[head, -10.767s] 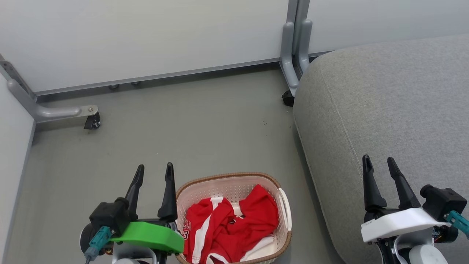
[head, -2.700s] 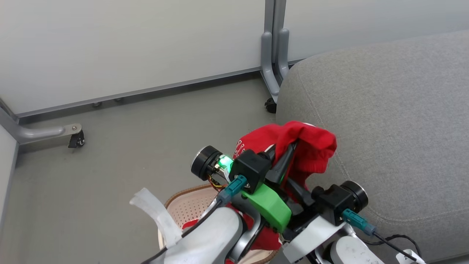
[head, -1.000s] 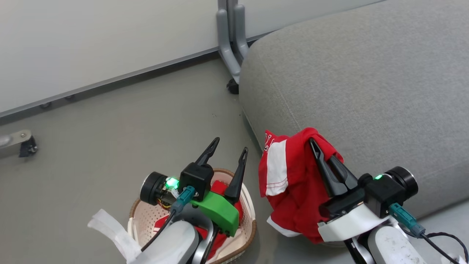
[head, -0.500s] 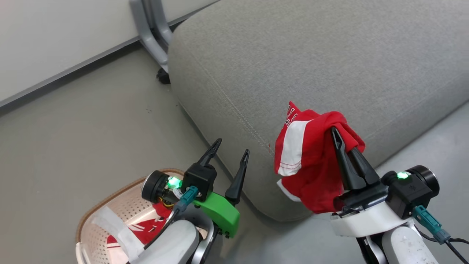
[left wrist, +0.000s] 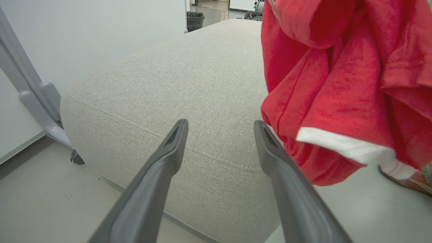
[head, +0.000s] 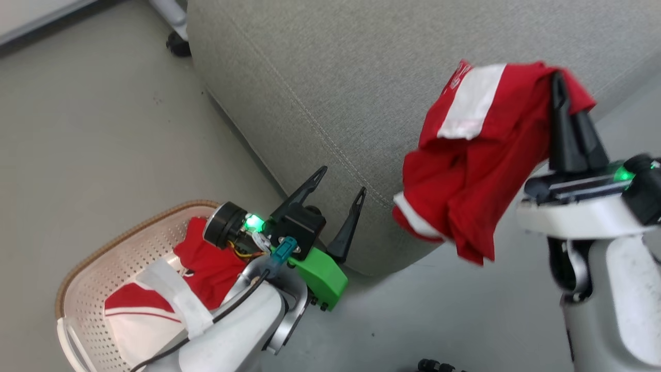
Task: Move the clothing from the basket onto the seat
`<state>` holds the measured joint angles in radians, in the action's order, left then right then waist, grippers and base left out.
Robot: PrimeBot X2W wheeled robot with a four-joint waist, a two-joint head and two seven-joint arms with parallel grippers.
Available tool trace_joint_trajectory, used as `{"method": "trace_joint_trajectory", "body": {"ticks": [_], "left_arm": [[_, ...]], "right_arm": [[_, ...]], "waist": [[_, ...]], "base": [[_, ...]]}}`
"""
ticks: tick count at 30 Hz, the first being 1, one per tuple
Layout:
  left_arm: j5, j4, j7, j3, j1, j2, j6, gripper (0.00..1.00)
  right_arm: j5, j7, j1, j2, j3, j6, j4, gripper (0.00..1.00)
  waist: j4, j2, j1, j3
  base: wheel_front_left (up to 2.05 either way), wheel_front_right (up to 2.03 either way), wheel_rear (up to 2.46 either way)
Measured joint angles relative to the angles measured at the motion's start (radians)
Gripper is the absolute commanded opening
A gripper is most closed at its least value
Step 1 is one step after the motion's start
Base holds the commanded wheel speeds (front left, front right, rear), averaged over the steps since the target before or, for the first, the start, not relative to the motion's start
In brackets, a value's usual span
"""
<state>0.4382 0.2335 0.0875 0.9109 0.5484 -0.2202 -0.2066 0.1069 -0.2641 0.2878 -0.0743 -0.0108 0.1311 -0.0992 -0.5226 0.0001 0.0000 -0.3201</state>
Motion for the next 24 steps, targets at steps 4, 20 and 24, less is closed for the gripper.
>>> {"method": "trace_joint_trajectory", "body": {"ticks": [4, 20, 24], "left_arm": [[-0.028, -0.021, -0.026, 0.015, 0.06, -0.005, 0.007, 1.0], [-0.123, -0.108, -0.091, 0.038, 0.249, -0.015, 0.022, 1.0], [-0.124, -0.1, -0.086, 0.039, 0.256, -0.009, 0.021, 1.0]], "right_arm": [[0.017, 0.0, 0.161, -0.016, 0.085, 0.0, 0.052, 0.0], [0.061, 0.0, 0.683, -0.267, 0.223, 0.0, 0.419, 0.0], [0.065, 0.0, 0.688, -0.271, 0.218, 0.0, 0.518, 0.0]], "waist": [[0.024, 0.0, 0.0, -0.072], [0.161, 0.0, 0.0002, -0.39], [0.2, 0.0, 0.0002, -0.437]], "base": [[0.0, 0.0, 0.0], [0.0, 0.0, 0.0], [0.0, 0.0, 0.0]]}}
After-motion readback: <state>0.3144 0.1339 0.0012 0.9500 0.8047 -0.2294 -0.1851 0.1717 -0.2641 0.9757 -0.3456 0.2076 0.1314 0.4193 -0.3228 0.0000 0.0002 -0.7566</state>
